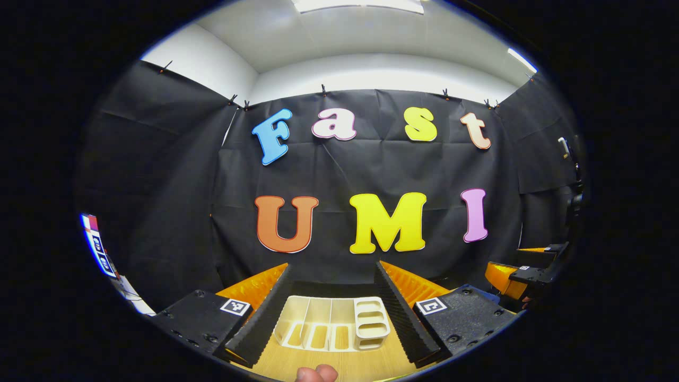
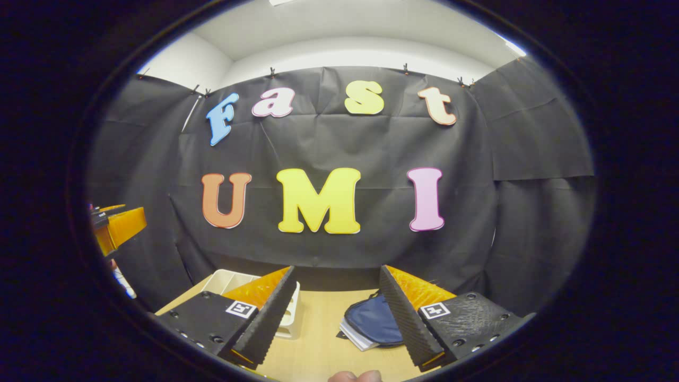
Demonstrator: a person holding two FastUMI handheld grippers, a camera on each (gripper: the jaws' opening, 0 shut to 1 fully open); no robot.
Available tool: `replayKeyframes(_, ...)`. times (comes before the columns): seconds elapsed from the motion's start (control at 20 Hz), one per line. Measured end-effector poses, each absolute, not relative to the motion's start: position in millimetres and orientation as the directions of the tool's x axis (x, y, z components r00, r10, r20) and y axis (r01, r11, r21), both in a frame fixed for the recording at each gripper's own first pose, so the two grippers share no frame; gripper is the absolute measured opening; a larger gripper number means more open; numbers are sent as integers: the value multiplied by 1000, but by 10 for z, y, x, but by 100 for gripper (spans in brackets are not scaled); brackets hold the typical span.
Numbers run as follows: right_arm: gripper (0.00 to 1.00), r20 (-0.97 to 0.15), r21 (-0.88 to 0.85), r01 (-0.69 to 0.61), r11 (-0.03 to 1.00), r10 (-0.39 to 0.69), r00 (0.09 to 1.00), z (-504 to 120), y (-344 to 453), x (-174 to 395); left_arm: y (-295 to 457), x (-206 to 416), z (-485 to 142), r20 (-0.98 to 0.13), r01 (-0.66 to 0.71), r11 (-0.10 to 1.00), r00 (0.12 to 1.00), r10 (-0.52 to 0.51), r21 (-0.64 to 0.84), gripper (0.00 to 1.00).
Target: Open the schoolbag, grab two books from the bookshelf and put them into the schoolbag.
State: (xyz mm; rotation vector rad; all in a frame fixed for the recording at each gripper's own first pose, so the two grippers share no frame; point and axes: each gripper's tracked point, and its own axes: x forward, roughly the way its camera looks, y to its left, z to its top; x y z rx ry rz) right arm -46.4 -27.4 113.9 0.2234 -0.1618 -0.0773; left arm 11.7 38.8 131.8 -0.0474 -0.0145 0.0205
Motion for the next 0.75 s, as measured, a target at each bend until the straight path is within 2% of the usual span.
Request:
replayKeyframes(0.05,98,157,222,61,973,-97,983,1149,-307,-455,376,138,1306,9,-22,999,1000,22,-50,97)
replayKeyframes(0.5,94,249,198,17,980,-67,966,1398,-238,-423,359,204,1257,-8,-47,997,999,46,-60,97)
replayKeyframes(0.75,98,254,200,18,980,-70,965,1388,-266,-374,315,259,1197,-25,-45,997,999,43,-69,97)
